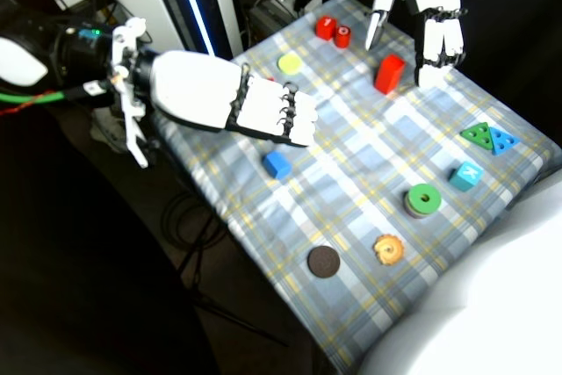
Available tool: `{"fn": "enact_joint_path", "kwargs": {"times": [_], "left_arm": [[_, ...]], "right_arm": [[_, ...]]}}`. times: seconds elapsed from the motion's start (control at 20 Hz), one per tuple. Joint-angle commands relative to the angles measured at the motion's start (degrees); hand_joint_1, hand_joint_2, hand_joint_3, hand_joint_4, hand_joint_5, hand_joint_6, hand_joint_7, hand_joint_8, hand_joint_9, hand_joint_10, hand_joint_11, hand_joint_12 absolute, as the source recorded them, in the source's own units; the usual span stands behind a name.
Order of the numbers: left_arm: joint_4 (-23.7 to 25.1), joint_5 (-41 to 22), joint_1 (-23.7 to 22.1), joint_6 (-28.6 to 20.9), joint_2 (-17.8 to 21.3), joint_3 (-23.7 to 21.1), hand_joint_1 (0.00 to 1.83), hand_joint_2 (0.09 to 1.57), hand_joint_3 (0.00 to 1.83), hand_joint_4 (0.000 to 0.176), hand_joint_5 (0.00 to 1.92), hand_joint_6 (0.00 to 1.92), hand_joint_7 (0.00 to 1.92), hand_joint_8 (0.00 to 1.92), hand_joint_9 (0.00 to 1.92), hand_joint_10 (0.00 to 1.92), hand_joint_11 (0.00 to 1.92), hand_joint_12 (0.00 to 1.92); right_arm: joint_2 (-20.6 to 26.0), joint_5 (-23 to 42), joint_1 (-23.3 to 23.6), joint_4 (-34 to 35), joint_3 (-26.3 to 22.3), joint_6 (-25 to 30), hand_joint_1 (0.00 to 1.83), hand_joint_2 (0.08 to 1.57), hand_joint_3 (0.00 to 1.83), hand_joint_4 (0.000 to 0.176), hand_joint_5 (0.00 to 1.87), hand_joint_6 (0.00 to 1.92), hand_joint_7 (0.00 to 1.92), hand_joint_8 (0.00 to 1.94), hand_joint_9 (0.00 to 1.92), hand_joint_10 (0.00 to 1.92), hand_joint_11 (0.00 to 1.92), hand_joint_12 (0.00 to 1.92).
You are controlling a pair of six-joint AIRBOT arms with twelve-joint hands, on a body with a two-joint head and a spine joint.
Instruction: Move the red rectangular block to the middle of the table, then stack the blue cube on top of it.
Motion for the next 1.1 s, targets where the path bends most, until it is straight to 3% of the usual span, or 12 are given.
{"fn": "enact_joint_path", "kwargs": {"times": [0.0, 0.1, 0.2, 0.3, 0.35, 0.4, 0.45, 0.5, 0.55, 0.8, 0.95, 1.05], "left_arm": [[0.4, -5.1, -0.5, -0.2, -0.2, 0.4, 0.73, 1.07, 0.00, 0.000, 0.35, 0.02, 0.43, 0.04, 0.07, 1.02, 0.00, 1.92], [0.1, -4.8, -0.4, -0.2, -0.6, 0.7, 0.76, 1.08, 0.00, 0.000, 0.39, 0.04, 0.50, 0.06, 0.11, 1.04, 0.00, 1.92], [0.0, -4.2, -0.4, -0.2, -1.0, 1.0, 0.82, 1.10, 0.00, 0.000, 0.48, 0.06, 0.58, 0.06, 0.20, 0.97, 0.00, 1.81], [-0.1, -3.9, -0.1, -0.2, -1.3, 1.2, 0.92, 1.10, 0.00, 0.000, 0.58, 0.07, 0.72, 0.13, 0.29, 1.20, 0.01, 1.88], [-0.1, -3.9, 0.0, -0.2, -1.4, 1.2, 0.99, 1.11, 0.00, 0.000, 0.62, 0.06, 0.72, 0.29, 0.34, 1.28, 0.11, 1.85], [-0.2, -3.9, 0.1, -0.2, -1.5, 1.3, 1.07, 1.12, 0.00, 0.000, 0.70, 0.07, 0.76, 0.39, 0.45, 1.21, 0.26, 1.73], [-0.2, -3.8, 0.1, -0.2, -1.7, 1.5, 1.28, 1.15, 0.01, 0.000, 0.78, 0.08, 0.83, 1.06, 0.59, 1.22, 0.46, 1.68], [-0.2, -3.7, 0.1, -0.1, -2.0, 1.7, 1.23, 1.20, 0.01, 0.000, 0.70, 0.97, 0.87, 1.30, 0.67, 1.23, 0.57, 1.65], [-0.2, -3.7, 0.1, -0.1, -2.2, 1.7, 1.23, 1.22, 0.00, 0.000, 0.70, 1.11, 0.88, 1.38, 0.81, 1.24, 0.72, 1.60], [4.0, -7.5, -0.8, -0.1, -1.2, -1.1, 1.16, 1.34, 0.00, 0.000, 0.56, 1.31, 0.65, 1.80, 0.75, 1.76, 0.78, 1.89], [8.2, -8.5, -3.4, -0.1, -1.2, -2.2, 1.17, 1.32, 0.00, 0.000, 0.58, 1.31, 0.68, 1.75, 0.76, 1.70, 0.78, 1.84], [10.3, -7.9, -6.1, 0.4, -2.5, -1.6, 1.14, 1.36, 0.00, 0.000, 0.52, 1.38, 0.63, 1.83, 0.65, 1.75, 0.69, 1.91]], "right_arm": [[0.0, 6.2, 0.3, 1.2, 0.1, -0.1, 0.51, 1.12, 0.00, 0.040, 0.00, 0.00, 0.00, 0.00, 0.00, 0.00, 0.00, 0.00], [0.0, 6.2, 0.3, 1.2, 0.2, -0.1, 0.50, 1.12, 0.00, 0.041, 0.00, 0.00, 0.00, 0.00, 0.00, 0.00, 0.00, 0.00], [0.0, 6.2, 0.3, 1.3, 0.2, -0.1, 0.52, 1.12, 0.00, 0.024, 0.00, 0.00, 0.00, 0.00, 0.00, 0.00, 0.00, 0.00], [0.0, 6.2, 0.2, 1.4, 0.2, -0.1, 0.51, 1.13, 0.00, 0.024, 0.00, 0.00, 0.00, 0.00, 0.00, 0.00, 0.00, 0.00], [0.0, 6.2, 0.2, 1.4, 0.2, -0.1, 0.51, 1.13, 0.00, 0.025, 0.00, 0.00, 0.00, 0.00, 0.00, 0.00, 0.00, 0.00], [0.0, 6.2, 0.2, 1.5, 0.2, -0.1, 0.50, 1.13, 0.00, 0.029, 0.00, 0.00, 0.00, 0.00, 0.00, 0.00, 0.00, 0.00], [0.0, 6.3, 0.2, 1.6, 0.2, -0.1, 0.50, 1.13, 0.00, 0.034, 0.00, 0.00, 0.00, 0.00, 0.00, 0.00, 0.00, 0.00], [0.0, 6.4, 0.1, 1.7, 0.2, -0.1, 0.50, 1.13, 0.01, 0.024, 0.00, 0.00, 0.00, 0.00, 0.00, 0.00, 0.00, 0.00], [0.0, 6.4, 0.1, 1.8, 0.3, -0.1, 0.52, 1.13, 0.00, 0.021, 0.00, 0.00, 0.00, 0.00, 0.00, 0.00, 0.00, 0.00], [0.0, 6.6, -0.1, 1.9, 0.3, -0.1, 0.49, 1.14, 0.01, 0.015, 0.00, 0.00, 0.00, 0.00, 0.00, 0.00, 0.00, 0.00], [0.0, 6.7, -0.1, 2.0, 0.3, -0.1, 0.47, 1.15, 0.01, 0.016, 0.00, 0.00, 0.00, 0.00, 0.00, 0.00, 0.00, 0.00], [0.0, 6.8, -0.1, 2.0, 0.2, -0.1, 0.47, 1.15, 0.01, 0.024, 0.00, 0.00, 0.00, 0.00, 0.00, 0.00, 0.00, 0.00]]}}
